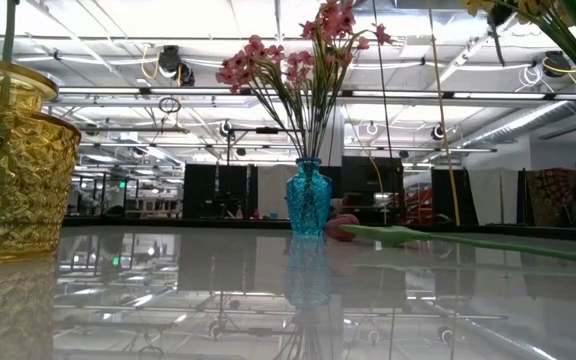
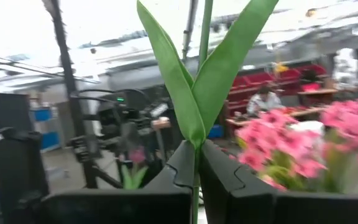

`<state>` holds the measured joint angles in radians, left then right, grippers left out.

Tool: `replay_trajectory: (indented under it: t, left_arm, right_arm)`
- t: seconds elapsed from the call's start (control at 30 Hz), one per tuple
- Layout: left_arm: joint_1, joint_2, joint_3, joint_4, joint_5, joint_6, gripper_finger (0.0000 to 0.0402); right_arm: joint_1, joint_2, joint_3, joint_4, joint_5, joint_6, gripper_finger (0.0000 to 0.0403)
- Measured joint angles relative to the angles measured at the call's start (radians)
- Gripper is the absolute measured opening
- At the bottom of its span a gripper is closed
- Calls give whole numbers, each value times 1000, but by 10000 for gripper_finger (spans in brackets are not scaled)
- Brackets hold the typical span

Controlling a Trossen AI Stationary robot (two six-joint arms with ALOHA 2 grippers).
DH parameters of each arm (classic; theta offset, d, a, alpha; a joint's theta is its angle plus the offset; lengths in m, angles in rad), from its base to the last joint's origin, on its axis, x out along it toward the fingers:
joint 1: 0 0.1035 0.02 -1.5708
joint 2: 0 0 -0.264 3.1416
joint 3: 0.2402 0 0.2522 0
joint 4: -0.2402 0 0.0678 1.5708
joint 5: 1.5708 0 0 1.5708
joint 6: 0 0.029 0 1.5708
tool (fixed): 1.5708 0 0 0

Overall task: Sort flowers into vase by color
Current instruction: Put the top dark red tulip into the yellow vase

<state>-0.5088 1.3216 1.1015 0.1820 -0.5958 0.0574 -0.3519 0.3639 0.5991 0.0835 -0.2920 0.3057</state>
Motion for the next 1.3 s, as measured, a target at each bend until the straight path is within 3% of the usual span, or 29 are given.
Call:
replay_trajectory:
  t: [0.47,0.77,1.03,1.3]
  left_arm:
    - [59,65,0,120,45,9,235]
    - [102,151,0,274,50,9,235]
    - [130,209,0,369,63,0,236]
    - [144,230,0,397,71,-1,270]
  right_arm:
    - [260,334,-1,464,3,-83,2]
    - [426,557,-1,785,111,-168,2]
    - [446,703,0,1024,116,-137,2]
    - [450,858,85,1051,138,-136,2]
